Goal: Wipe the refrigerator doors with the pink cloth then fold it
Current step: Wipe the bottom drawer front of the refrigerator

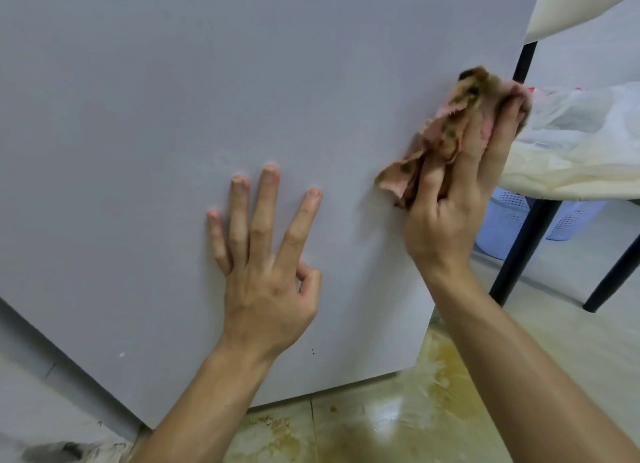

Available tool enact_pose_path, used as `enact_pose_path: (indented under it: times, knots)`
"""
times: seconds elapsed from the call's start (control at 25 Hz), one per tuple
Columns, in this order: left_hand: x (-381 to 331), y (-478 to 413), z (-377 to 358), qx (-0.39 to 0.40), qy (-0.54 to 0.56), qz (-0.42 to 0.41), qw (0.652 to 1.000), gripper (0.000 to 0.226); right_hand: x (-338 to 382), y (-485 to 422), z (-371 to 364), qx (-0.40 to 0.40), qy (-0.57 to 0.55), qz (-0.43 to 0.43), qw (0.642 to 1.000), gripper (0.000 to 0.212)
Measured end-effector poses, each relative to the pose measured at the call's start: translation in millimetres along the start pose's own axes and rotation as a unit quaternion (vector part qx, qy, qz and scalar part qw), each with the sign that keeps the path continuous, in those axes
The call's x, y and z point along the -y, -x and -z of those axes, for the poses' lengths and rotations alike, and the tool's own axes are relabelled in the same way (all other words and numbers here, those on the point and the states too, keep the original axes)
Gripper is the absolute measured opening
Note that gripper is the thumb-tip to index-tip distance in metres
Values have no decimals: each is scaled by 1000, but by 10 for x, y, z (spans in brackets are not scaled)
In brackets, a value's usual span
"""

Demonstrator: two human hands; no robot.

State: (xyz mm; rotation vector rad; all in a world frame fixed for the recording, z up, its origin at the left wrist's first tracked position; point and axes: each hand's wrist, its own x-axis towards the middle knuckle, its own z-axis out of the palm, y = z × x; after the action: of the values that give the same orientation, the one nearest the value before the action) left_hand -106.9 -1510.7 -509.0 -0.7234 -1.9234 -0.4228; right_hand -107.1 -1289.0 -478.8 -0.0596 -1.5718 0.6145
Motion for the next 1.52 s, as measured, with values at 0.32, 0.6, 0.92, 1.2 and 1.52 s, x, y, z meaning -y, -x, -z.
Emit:
enact_pose_path:
  times: [0.32, 0.6, 0.92, 1.2, 1.52]
  knots:
    - [87, 223, 257, 17, 60, 74, 995, 77, -143, 2821, 245, 211, 64, -189, 957, 69]
    - [574, 689, 309, 43, 13, 90, 995, 78, -97, 2838, 124, 270, 84, -14, 959, 70]
    - [904, 869, 203, 3, 37, 74, 997, 60, 612, 1699, -464, 101, 54, 101, 988, 50]
    - [976, 1124, 172, 34, 23, 59, 997, 63, -310, 3437, 170, 380, 172, 195, 888, 62]
    - [1248, 1227, 338, 34, -2, 70, 997, 64, 574, 2238, -377, 228, 18, 161, 960, 52]
